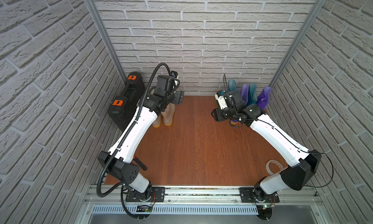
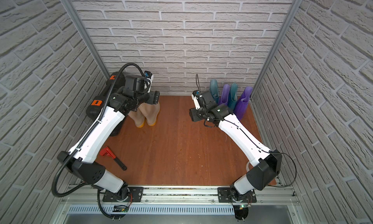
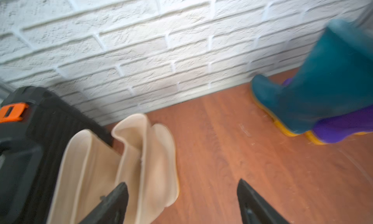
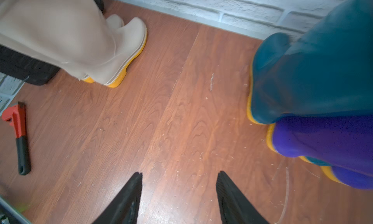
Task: Match and arrange rain boots in pairs
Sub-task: Pair a pair of rain boots at the corner of the board, then move the rain boot to the center of the board.
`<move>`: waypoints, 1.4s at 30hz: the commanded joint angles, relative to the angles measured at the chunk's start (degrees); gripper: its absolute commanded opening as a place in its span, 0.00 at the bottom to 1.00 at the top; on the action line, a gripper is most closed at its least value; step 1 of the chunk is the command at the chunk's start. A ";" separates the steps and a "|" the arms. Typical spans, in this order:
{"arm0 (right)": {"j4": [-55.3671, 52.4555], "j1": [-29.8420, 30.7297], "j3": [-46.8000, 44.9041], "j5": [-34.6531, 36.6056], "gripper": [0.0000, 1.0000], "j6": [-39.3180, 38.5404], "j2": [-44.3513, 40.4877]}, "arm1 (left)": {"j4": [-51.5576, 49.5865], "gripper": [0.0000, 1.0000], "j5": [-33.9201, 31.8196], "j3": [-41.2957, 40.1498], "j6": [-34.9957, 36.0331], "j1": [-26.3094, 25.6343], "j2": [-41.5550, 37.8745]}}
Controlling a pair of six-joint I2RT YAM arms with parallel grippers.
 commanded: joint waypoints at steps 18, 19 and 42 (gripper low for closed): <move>-0.84 -11.70 16.92 6.43 0.72 -7.18 7.93 | 21.83 0.88 1.12 -33.43 -8.77 -19.02 -19.41; -0.90 -12.00 17.84 6.88 0.73 -7.34 8.79 | 21.83 0.88 1.26 -33.63 -9.01 -19.47 -19.57; -5.15 -17.72 35.02 7.59 0.82 -7.87 25.74 | 19.10 0.89 0.73 -34.71 -8.80 -23.36 -21.03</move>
